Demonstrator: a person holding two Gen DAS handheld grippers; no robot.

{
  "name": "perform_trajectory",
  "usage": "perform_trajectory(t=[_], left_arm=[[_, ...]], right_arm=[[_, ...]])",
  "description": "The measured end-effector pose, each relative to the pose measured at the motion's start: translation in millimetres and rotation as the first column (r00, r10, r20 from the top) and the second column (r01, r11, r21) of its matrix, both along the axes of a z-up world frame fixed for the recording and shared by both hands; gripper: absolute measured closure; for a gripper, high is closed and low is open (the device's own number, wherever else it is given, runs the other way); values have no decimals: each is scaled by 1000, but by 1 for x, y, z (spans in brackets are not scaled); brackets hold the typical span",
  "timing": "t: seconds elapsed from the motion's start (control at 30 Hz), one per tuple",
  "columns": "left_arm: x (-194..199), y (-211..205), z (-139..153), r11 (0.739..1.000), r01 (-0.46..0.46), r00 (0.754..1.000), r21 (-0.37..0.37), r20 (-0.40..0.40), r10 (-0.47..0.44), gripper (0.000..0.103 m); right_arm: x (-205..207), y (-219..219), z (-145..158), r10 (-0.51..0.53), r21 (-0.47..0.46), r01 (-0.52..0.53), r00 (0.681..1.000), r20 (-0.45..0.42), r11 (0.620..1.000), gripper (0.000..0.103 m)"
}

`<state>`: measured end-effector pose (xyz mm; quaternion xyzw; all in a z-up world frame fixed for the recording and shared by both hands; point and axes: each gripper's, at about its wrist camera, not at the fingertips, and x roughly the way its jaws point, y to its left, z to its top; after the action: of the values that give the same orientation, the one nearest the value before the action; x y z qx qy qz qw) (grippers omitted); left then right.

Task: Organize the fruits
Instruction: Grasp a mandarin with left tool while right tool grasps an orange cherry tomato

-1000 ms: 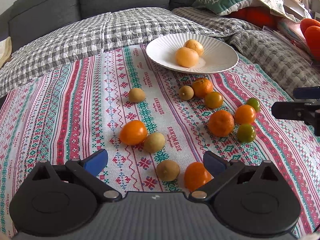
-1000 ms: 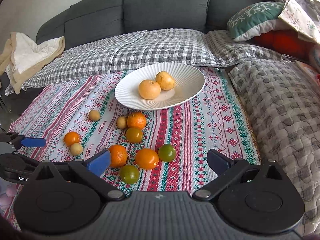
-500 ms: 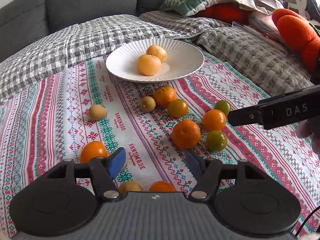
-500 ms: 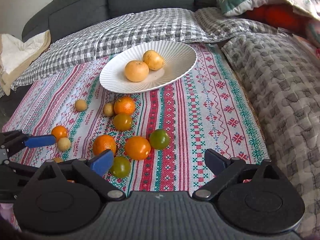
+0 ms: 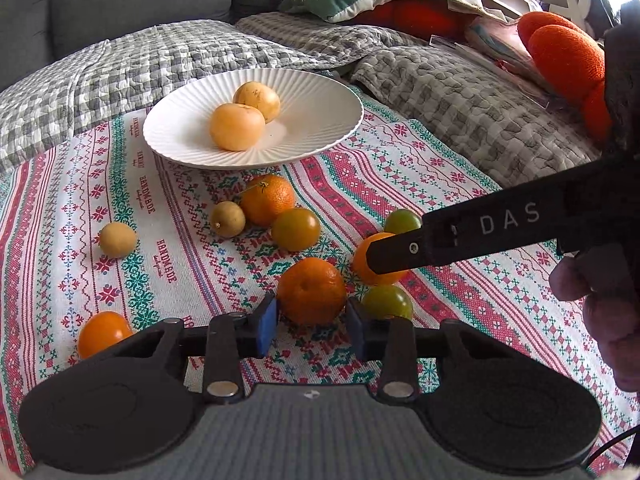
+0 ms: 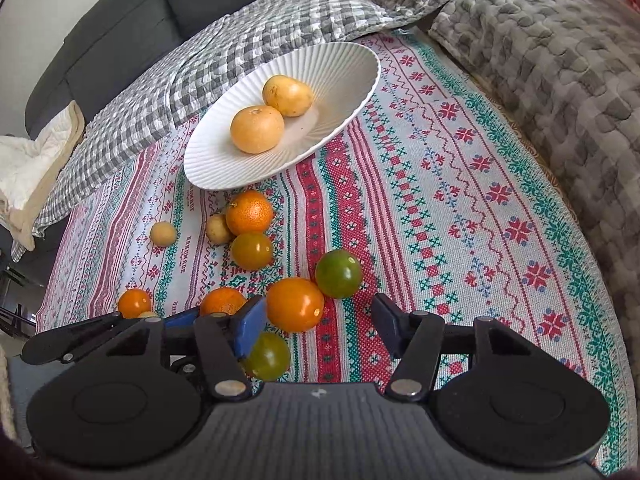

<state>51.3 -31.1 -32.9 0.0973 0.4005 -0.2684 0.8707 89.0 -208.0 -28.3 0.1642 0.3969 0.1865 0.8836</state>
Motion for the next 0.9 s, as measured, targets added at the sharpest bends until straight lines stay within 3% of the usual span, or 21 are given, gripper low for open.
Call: perform_trajectory(t=[0.43,0.6,0.67,0.9], left_arm=[[3,-3,-3,1000,-22,1000,-3,-4,22,77],[3,-3,-3,1000,-28,1000,-12,-6,28,78],[3,-2,-2,999,-30,1000,-19,-11,29,79],[0,1,0,999,-39,999,-15,-24,38,79]], right_arm=[[6,13,1,32,-43,-30,998,47,999,49],[7,13,0,45,-50,-42,998,50,998,61],[7,13,0,59,-32,-58,998,35,998,73],[9,2,5,45,-6,-45,999,18,999,73]])
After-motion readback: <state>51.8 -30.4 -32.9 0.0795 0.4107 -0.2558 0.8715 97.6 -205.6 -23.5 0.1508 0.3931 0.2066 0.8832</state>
